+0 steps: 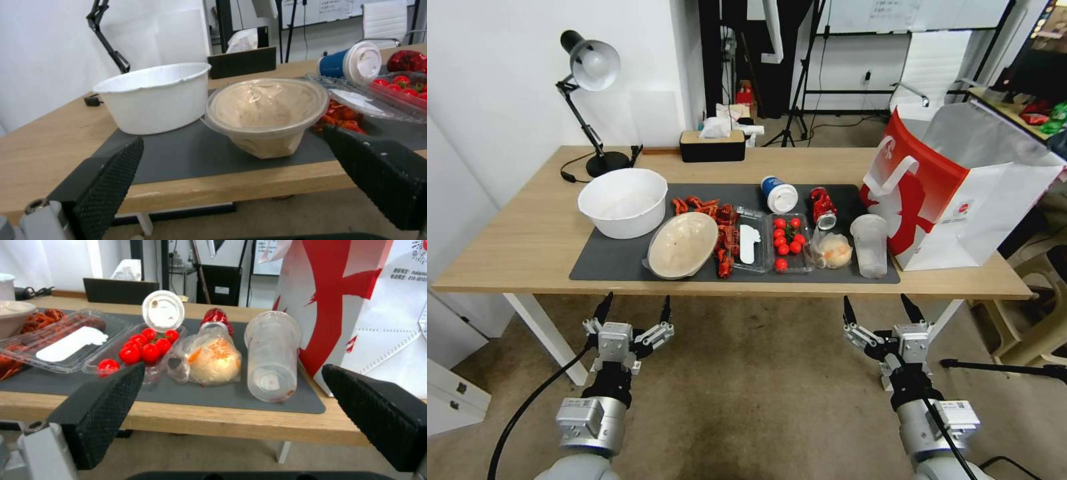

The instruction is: Pick up the trash from the table and place it into the takeout bag.

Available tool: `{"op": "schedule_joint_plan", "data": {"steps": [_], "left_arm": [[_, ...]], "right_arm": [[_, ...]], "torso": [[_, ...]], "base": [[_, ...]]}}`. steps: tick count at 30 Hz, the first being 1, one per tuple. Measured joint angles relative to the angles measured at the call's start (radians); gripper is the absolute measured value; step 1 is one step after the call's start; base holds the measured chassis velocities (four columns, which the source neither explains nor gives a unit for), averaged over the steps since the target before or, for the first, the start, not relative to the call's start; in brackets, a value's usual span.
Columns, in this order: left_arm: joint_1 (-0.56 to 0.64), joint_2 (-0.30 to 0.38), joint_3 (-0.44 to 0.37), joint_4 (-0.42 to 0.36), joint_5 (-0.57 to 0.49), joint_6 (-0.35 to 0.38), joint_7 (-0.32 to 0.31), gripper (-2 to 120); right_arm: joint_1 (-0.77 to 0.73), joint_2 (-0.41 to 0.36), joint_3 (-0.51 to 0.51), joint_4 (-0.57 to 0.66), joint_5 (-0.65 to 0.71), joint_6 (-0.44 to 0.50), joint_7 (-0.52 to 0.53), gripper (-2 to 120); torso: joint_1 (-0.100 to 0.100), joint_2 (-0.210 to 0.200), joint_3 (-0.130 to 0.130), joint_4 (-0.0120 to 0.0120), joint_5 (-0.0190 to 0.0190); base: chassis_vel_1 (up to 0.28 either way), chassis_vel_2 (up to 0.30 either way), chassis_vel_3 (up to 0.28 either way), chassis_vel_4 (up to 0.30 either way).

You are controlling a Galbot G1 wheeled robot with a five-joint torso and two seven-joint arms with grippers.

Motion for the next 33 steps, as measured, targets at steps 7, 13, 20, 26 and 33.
{"op": "schedule_joint_plan", "data": {"steps": [7, 13, 20, 26, 33], "left_arm": [[0.0, 0.0, 0.0, 0.0, 0.0, 0.0, 0.0, 100], [0.0, 0.0, 0.0, 0.0, 0.0, 0.0, 0.0, 100], [-0.01, -0.057, -0.028, 0.013, -0.055, 0.073, -0.08, 100], [0.003, -0.105, -0.049, 0.021, -0.092, 0.096, -0.123, 100], [0.023, -0.108, -0.05, 0.012, -0.092, 0.07, -0.124, 100]], "right_arm": [[0.0, 0.0, 0.0, 0.0, 0.0, 0.0, 0.0, 100], [0.0, 0.0, 0.0, 0.0, 0.0, 0.0, 0.0, 100], [0.002, 0.001, -0.004, -0.001, 0.01, -0.013, -0.003, 100], [0.024, 0.009, -0.034, -0.022, 0.07, -0.14, -0.03, 100], [0.052, 0.0, -0.039, -0.03, 0.174, -0.277, -0.08, 100]], "torso": [[0.0, 0.0, 0.0, 0.0, 0.0], [0.0, 0.0, 0.0, 0.0, 0.0], [0.0, 0.0, 0.0, -0.0003, 0.0003], [0.0, 0.0, 0.0, 0.0001, -0.0001], [0.0, 0.0, 0.0, 0.0, 0.0002]], "base": [[0.0, 0.0, 0.0, 0.0], [0.0, 0.0, 0.0, 0.0], [0.0, 0.0, 0.0, 0.0], [0.0, 0.0, 0.0, 0.0], [0.0, 0.0, 0.0, 0.0]]}}
